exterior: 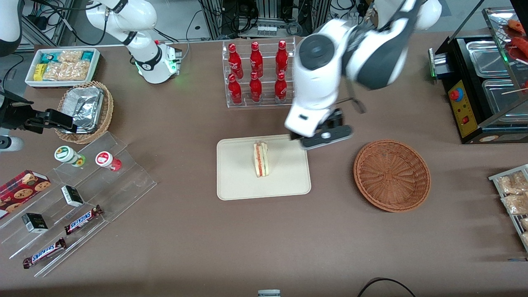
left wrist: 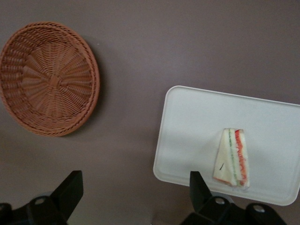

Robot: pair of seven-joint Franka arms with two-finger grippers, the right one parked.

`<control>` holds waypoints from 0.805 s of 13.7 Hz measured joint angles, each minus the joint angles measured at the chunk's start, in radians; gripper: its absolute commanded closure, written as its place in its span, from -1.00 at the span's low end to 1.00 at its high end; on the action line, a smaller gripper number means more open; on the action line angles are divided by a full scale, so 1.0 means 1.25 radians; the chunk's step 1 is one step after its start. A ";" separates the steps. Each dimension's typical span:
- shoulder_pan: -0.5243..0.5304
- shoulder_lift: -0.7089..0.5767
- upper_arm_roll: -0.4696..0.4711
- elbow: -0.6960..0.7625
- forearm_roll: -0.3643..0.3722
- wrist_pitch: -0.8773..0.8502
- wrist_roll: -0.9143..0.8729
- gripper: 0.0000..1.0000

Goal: Place sandwich from basket to tray

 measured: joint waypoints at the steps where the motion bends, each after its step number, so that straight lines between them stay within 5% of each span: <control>1: 0.000 -0.033 0.035 -0.006 -0.008 -0.024 0.040 -0.99; 6: 0.005 -0.196 0.186 -0.059 -0.015 -0.132 0.269 -0.99; 11: 0.004 -0.238 0.217 -0.070 -0.015 -0.184 0.377 -0.99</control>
